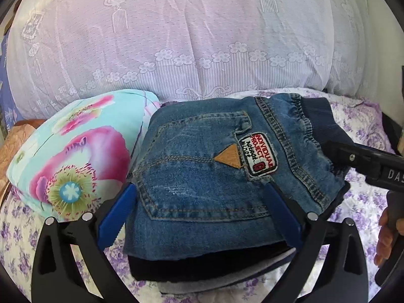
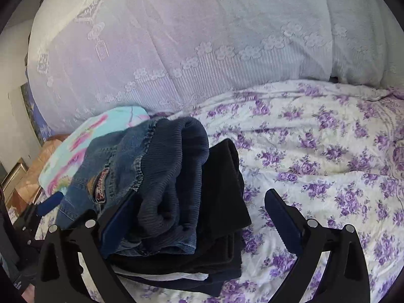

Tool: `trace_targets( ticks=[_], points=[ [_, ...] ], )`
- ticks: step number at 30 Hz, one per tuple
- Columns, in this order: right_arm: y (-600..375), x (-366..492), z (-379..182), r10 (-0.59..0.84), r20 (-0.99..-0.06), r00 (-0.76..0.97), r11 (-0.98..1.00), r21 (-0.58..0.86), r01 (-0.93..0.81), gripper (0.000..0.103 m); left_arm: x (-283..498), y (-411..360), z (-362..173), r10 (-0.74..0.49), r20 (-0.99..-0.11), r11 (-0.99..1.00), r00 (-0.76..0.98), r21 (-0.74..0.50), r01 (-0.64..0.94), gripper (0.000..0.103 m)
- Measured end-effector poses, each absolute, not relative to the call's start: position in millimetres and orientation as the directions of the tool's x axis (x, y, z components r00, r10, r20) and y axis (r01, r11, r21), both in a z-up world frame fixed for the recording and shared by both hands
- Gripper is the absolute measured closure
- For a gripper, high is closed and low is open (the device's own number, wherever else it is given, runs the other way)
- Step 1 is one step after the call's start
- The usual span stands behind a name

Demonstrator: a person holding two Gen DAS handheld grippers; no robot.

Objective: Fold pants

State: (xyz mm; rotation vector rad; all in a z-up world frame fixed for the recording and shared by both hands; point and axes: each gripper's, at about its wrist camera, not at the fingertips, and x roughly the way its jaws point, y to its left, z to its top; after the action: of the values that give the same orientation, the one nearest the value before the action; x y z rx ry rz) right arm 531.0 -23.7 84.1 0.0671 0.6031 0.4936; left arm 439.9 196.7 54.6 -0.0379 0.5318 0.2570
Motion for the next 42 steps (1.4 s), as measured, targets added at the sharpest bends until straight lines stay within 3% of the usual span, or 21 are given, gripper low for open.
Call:
trace_targets(
  ticks=[3, 10, 18, 20, 24, 27, 30, 32, 35, 38, 42],
  points=[
    [-26.2, 504.8, 93.0, 0.436, -0.486, 0.757, 0.897, 0.166, -0.41, 0.004, 423.1, 192.6, 56.5, 0.233, -0.499, 0.969, 0.835, 0.049, -0.241, 0.005],
    [-33.5, 447.9, 75.4, 0.412, -0.508, 0.757, 0.909, 0.167, -0.382, 0.004, 373.4, 174.1, 41.1, 0.237, -0.53, 0.971, 0.814, 0.11, -0.212, 0.005],
    [-61.6, 374.4, 18.7, 0.349, -0.574, 0.741, 0.937, 0.243, -0.252, 0.004, 299.0, 173.9, -3.5, 0.172, -0.607, 0.976, 0.776, 0.0, -0.217, 0.005],
    [-65.2, 345.5, 14.5, 0.316, -0.54, 0.78, 0.948, 0.214, -0.236, 0.004, 276.0, 173.2, -8.5, 0.185, -0.593, 0.97, 0.784, -0.018, -0.243, 0.005],
    [-60.2, 293.0, 24.3, 0.263, -0.414, 0.872, 0.964, 0.074, -0.255, 0.004, 228.4, 170.2, -4.3, 0.29, -0.477, 0.94, 0.83, -0.02, -0.34, 0.005],
    [-53.2, 277.3, 64.9, 0.251, -0.319, 0.914, 0.963, -0.014, -0.269, 0.004, 214.9, 170.8, 19.4, 0.333, -0.42, 0.93, 0.844, -0.003, -0.368, 0.005],
    [-49.0, 270.0, 109.5, 0.289, -0.211, 0.934, 0.955, -0.007, -0.297, 0.004, 220.6, 169.1, 62.4, 0.426, -0.36, 0.9, 0.83, 0.081, -0.428, 0.004],
    [-39.6, 276.6, 128.7, 0.307, -0.211, 0.928, 0.949, -0.009, -0.315, 0.004, 225.7, 169.9, 89.0, 0.452, -0.341, 0.888, 0.825, 0.086, -0.451, 0.004],
    [-20.6, 289.9, 131.8, 0.303, -0.247, 0.921, 0.947, -0.029, -0.319, 0.004, 228.5, 174.3, 110.3, 0.353, -0.329, 0.928, 0.876, 0.002, -0.373, 0.004],
    [-15.6, 303.4, 112.3, 0.322, -0.29, 0.901, 0.941, -0.004, -0.337, 0.004, 233.9, 177.6, 103.4, 0.365, -0.324, 0.92, 0.873, -0.019, -0.392, 0.004],
    [-14.6, 319.3, 94.8, 0.306, -0.329, 0.894, 0.944, -0.021, -0.331, 0.004, 256.7, 186.1, 67.3, 0.291, -0.416, 0.943, 0.862, -0.03, -0.333, 0.004]
  ],
)
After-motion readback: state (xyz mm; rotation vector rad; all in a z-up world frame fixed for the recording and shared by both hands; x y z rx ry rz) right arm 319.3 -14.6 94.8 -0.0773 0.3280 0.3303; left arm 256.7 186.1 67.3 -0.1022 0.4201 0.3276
